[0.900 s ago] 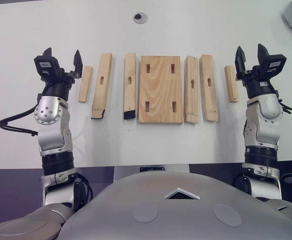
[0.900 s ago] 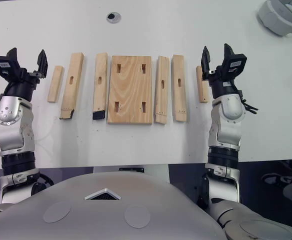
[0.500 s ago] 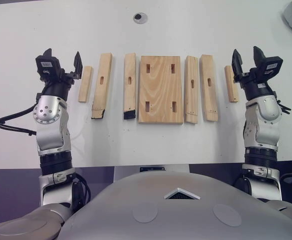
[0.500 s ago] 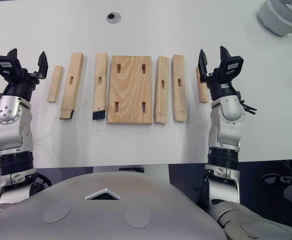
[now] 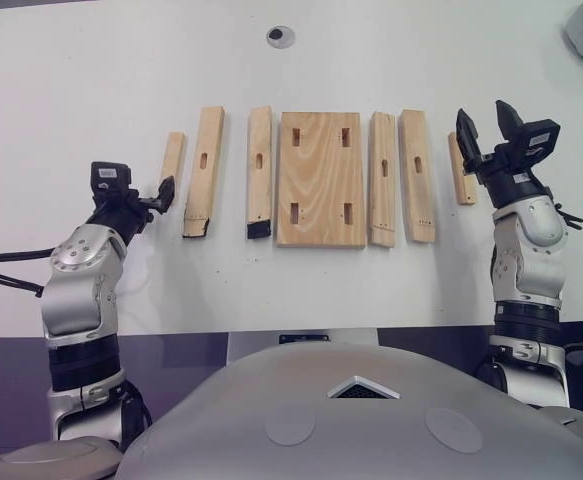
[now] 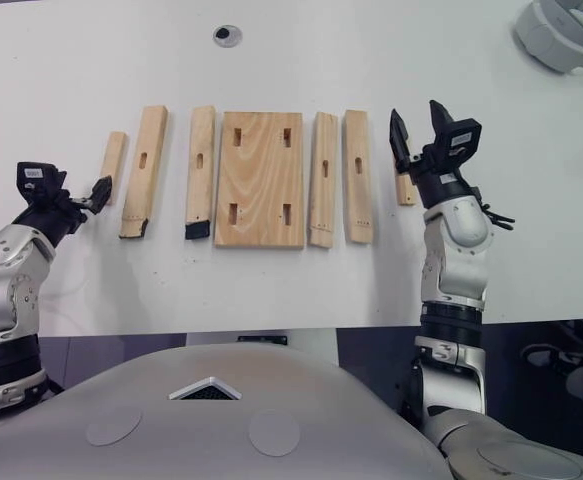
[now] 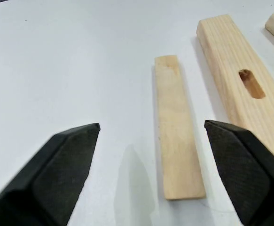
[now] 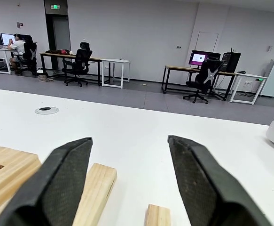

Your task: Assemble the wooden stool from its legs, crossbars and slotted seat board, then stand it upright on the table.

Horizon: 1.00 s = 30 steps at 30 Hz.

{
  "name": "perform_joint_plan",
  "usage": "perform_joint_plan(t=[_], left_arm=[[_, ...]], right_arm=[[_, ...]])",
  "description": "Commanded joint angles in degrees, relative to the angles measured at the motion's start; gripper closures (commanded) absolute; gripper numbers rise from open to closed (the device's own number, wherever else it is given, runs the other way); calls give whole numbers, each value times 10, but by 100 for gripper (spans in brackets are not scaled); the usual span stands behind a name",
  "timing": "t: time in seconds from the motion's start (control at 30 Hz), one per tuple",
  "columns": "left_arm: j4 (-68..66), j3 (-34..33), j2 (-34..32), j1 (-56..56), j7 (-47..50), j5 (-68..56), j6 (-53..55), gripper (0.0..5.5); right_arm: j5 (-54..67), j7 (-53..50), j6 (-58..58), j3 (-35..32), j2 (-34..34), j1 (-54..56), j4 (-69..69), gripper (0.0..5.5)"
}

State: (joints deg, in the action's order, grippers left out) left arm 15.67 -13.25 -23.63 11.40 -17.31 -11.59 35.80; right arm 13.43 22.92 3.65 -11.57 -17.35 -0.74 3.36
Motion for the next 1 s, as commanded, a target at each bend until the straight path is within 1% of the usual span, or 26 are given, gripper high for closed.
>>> perform_joint_plan(t=[0.03,0.13,0.2,0.3,0.63,0.73,0.8,0.87,0.9,0.93,1.0], left_arm=[[-19,19,-3,6,-1,13,4,139],[-35,28,-2,10,2,22,1,139],[-42,30,-7,10,7,31,-5,166],[-49,32,-10,9,9,36,-13,232],[-62,14,19,26,-3,5,-6,413],[-66,7,18,24,4,7,-24,419],[-53,-16,29,0,12,-2,-86,419],[-1,-22,34,-46,4,-5,-193,419],[24,-7,31,-72,0,9,-233,419],[41,10,26,-93,-3,26,-264,419],[69,46,28,-133,-12,38,-290,419]], right_arm=[[1,-2,-6,4,1,3,-5,248],[1,-4,-6,7,4,1,-8,248],[1,-5,-5,9,6,1,-9,248],[0,-7,-6,12,9,5,-8,248],[3,-9,-12,10,6,11,-13,248],[5,-9,-17,9,6,16,-18,248],[23,-6,-33,7,10,22,-30,248],[124,6,-111,-4,26,37,-83,248],[198,14,-164,-1,32,47,-129,248],[261,20,-210,2,35,56,-169,248],[393,6,-286,11,47,89,-231,248]])
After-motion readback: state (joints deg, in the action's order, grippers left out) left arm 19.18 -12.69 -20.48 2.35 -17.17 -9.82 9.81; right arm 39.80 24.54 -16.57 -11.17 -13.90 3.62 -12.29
